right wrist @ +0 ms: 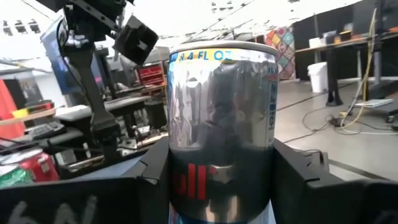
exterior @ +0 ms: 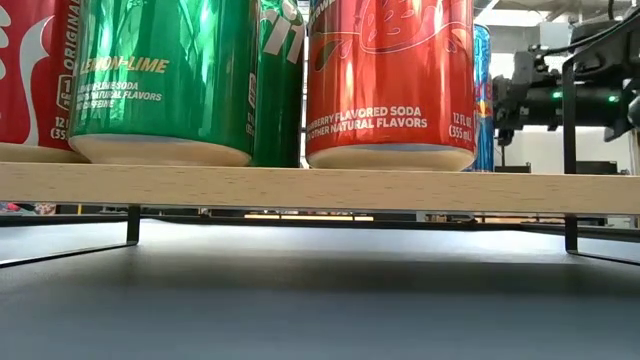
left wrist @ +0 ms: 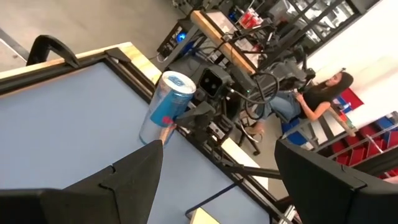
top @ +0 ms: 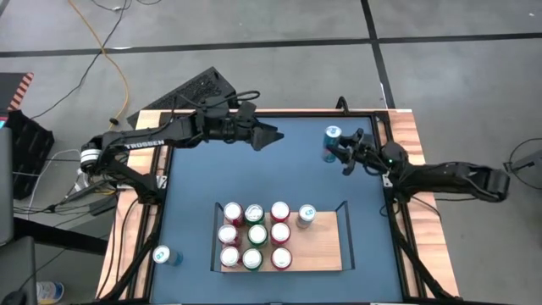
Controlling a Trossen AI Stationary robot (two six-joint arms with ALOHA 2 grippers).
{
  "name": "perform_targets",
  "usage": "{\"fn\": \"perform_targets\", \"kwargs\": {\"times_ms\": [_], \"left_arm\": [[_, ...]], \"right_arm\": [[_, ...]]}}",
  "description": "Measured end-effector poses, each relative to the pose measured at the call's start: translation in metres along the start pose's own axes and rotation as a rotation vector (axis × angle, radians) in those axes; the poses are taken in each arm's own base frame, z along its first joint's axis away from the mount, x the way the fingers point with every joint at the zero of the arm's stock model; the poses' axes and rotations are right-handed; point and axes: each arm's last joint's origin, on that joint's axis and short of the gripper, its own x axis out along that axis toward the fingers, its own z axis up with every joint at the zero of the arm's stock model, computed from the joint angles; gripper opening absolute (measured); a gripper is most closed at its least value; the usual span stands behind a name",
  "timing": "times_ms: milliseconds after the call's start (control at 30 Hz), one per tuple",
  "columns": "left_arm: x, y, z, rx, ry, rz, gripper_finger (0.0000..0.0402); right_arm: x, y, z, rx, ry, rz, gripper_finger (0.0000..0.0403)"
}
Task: Place canned beverage on shelf
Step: Put the top blue soda can on the shelf aligned with the other blue soda can
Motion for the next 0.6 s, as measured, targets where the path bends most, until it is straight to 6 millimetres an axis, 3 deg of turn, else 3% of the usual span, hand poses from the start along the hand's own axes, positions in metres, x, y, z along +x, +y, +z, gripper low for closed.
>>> {"fn": "perform_targets", "kwargs": {"times_ms": [200, 400, 600], "left_arm": [[0.000, 0.000, 0.000, 0.014, -0.007, 0.010, 0.0295], [0.000, 0.001, 0.000, 0.055, -0.015, 0.024, 0.0295], [0.000, 0.001, 0.000, 0.096, -0.016, 0.038, 0.0295]], "right_arm": [[0.021, -0.009, -0.010, 0.005, 0.095, 0.051, 0.0176], [0.047, -0.015, -0.019, -0.016, 0.024, 0.100, 0.0176], [0.067, -0.025, -0.051, 0.008, 0.127, 0.099, 0.0176]]}}
